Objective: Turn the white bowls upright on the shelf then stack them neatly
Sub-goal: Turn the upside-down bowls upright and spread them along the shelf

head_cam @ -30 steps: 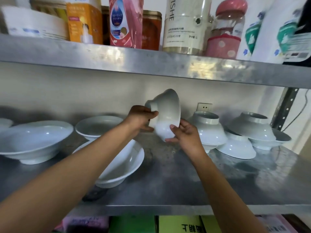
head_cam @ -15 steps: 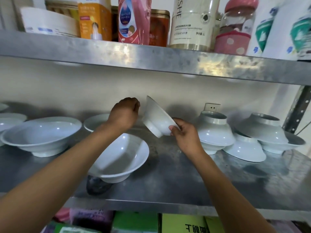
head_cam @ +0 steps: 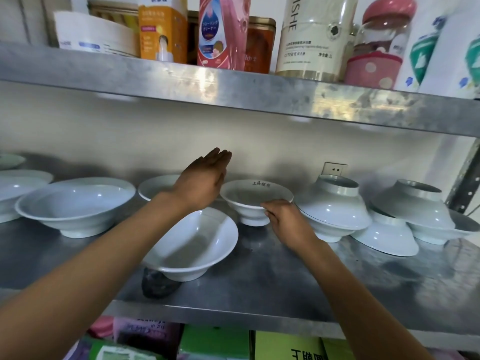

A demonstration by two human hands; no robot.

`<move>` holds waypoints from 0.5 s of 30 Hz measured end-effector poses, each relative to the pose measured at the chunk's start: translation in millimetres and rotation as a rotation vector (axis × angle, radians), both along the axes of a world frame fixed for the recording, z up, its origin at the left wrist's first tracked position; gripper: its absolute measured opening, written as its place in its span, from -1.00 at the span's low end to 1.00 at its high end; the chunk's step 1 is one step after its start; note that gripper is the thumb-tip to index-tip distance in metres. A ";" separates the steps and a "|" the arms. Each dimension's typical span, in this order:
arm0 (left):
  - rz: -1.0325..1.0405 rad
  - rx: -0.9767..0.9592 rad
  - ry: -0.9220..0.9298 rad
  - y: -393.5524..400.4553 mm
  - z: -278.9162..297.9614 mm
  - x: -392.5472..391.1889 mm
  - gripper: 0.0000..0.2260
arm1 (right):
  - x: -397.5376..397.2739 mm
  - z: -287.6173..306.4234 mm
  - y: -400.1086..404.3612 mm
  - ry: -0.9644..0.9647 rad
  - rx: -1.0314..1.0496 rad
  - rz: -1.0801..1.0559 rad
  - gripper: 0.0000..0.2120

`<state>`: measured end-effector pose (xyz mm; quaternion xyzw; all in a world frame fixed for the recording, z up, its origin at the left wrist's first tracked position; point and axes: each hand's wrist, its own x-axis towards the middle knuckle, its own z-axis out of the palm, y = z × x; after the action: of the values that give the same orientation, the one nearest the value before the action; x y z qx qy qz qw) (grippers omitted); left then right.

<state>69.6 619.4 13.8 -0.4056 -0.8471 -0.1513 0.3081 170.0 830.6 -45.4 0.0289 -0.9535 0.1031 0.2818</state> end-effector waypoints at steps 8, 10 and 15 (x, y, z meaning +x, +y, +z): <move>0.043 -0.297 -0.105 6.6 -9.5 1.3 -0.52 | 3.6 -11.9 -11.4 -0.023 -0.029 0.031 -0.80; 0.041 -0.317 -0.120 10.8 -13.2 3.4 -0.52 | 2.2 -17.2 -14.2 -0.045 -0.023 0.017 -0.76; 0.006 -0.368 -0.127 22.0 -16.8 9.8 -0.52 | 5.1 -16.7 -19.3 -0.064 -0.005 -0.011 -0.71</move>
<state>79.4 641.4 -3.0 -0.4424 -0.8793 -0.0182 0.1752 175.1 811.3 -62.1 0.0196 -0.9619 0.1046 0.2519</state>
